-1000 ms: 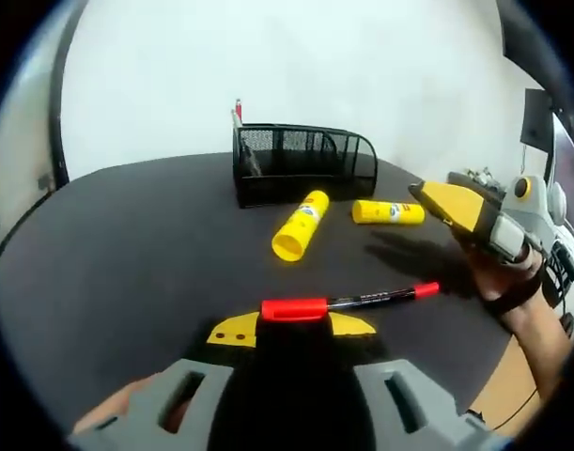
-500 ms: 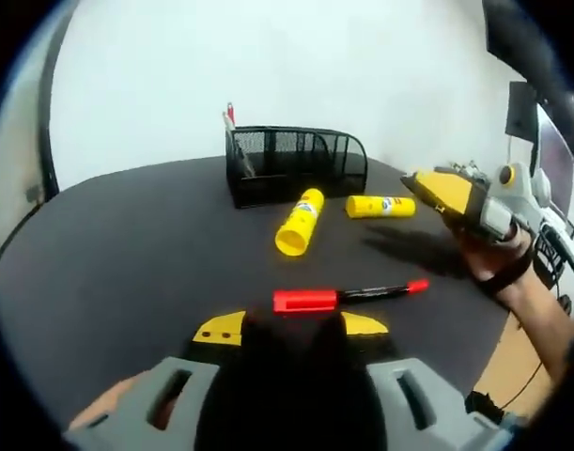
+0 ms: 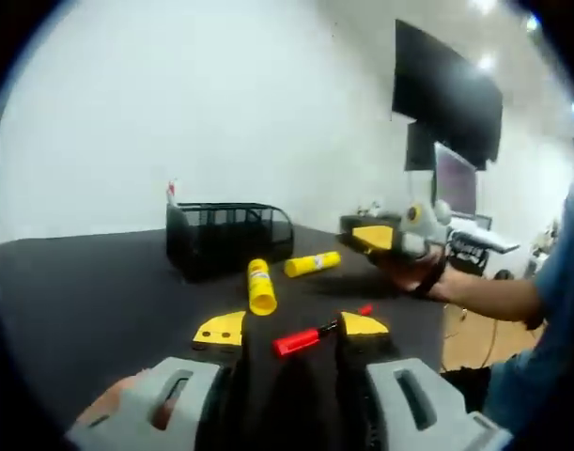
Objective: Pick up pens and glue sticks and place them into the holder.
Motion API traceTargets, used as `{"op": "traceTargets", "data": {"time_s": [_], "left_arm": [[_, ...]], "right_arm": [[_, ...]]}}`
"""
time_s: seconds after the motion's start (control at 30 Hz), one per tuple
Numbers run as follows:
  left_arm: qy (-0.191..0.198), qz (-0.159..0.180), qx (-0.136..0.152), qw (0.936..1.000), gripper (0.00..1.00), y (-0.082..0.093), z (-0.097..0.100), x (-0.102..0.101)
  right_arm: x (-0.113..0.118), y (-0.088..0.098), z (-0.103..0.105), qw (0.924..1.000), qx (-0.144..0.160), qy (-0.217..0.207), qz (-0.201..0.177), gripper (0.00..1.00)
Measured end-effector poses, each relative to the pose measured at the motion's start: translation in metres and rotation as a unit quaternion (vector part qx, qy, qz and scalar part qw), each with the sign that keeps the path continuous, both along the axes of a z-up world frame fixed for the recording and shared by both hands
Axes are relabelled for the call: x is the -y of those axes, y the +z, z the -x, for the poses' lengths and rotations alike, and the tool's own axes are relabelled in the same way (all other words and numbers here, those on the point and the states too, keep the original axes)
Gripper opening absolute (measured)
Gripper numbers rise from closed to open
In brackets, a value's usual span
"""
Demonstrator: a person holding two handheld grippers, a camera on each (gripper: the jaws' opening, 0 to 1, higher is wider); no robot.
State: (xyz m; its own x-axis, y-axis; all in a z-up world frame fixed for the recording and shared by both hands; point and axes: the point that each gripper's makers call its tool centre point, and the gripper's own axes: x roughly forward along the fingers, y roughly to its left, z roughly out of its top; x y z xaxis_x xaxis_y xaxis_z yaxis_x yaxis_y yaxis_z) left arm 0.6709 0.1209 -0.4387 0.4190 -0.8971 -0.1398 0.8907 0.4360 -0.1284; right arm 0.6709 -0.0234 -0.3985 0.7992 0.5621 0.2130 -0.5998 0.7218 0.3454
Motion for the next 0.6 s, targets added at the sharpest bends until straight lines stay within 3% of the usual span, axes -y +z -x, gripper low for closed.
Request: {"op": "traceTargets", "data": {"time_s": [0.23, 0.27, 0.3, 0.43, 0.5, 0.6], "left_arm": [[-0.024, 0.018, -0.003, 0.9996, 0.34, -0.008, -0.022, -0.002], [-0.023, 0.017, -0.001, 0.9996, 0.34, -0.006, -0.023, -0.002], [-0.018, 0.039, 0.008, 0.9991, 0.34, 0.003, -0.026, -0.002], [-0.039, 0.042, 0.03, 0.9979, 0.35, 0.01, -0.025, -0.003], [-0.063, 0.022, 0.039, 0.997, 0.35, 0.006, -0.025, 0.0], [-0.102, -0.043, 0.03, 0.9934, 0.35, -0.013, -0.025, 0.005]], "right_arm": [[-0.001, 0.001, 0.006, 1.0, 0.002, 0.003, -0.001, 0.18], [-0.002, 0.0, 0.006, 1.0, 0.0, 0.007, -0.002, 0.18], [-0.003, -0.001, 0.004, 0.9999, -0.004, 0.01, -0.001, 0.18], [-0.011, -0.001, 0.009, 0.9995, -0.002, 0.029, 0.007, 0.18], [-0.014, -0.002, 0.01, 0.9994, 0.0, 0.031, 0.014, 0.18], [-0.013, 0.0, 0.011, 0.9994, 0.004, 0.032, 0.011, 0.18]]}}
